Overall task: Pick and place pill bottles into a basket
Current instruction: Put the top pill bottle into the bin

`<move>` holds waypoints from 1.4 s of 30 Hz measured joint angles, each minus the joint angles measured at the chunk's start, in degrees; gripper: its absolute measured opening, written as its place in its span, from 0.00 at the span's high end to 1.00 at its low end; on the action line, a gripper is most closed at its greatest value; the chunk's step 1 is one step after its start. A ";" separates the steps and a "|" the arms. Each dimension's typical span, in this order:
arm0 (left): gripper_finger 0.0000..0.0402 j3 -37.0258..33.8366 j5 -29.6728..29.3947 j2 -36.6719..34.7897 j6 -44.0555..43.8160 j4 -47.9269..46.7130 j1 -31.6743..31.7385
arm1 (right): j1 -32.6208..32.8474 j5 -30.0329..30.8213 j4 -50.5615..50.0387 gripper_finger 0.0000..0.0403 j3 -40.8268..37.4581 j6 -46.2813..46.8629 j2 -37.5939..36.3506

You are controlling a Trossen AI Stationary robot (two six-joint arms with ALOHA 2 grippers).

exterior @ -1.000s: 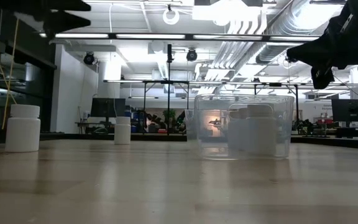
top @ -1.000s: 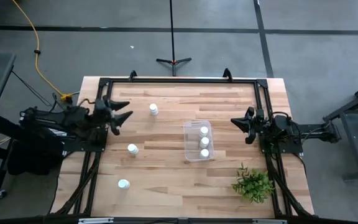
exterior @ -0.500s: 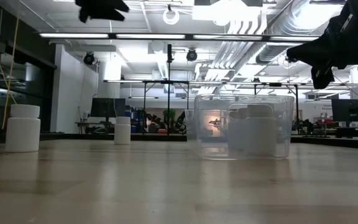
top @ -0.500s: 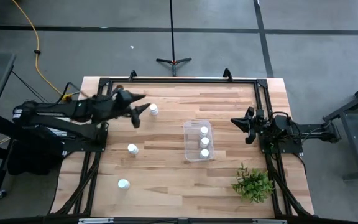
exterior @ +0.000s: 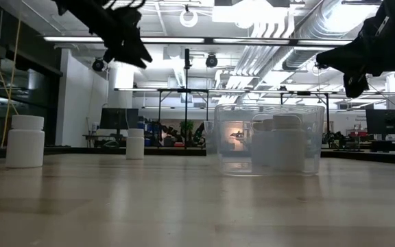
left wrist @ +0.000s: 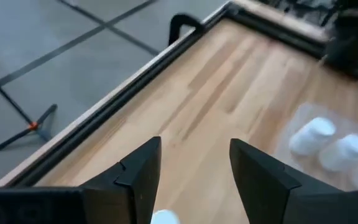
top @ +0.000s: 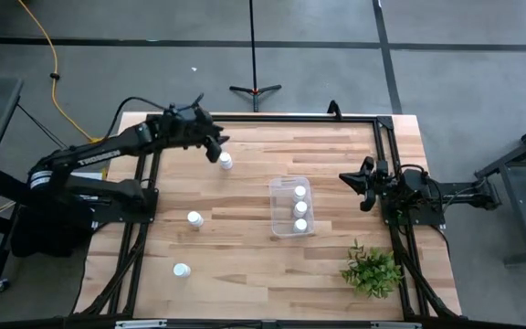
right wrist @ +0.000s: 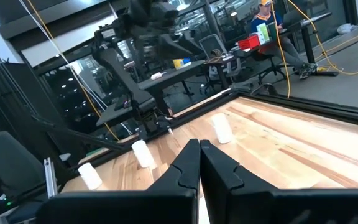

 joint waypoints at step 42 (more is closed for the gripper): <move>0.11 0.01 5.82 27.64 13.17 -6.43 5.63 | 0.00 0.57 -0.09 1.00 0.00 -2.39 0.02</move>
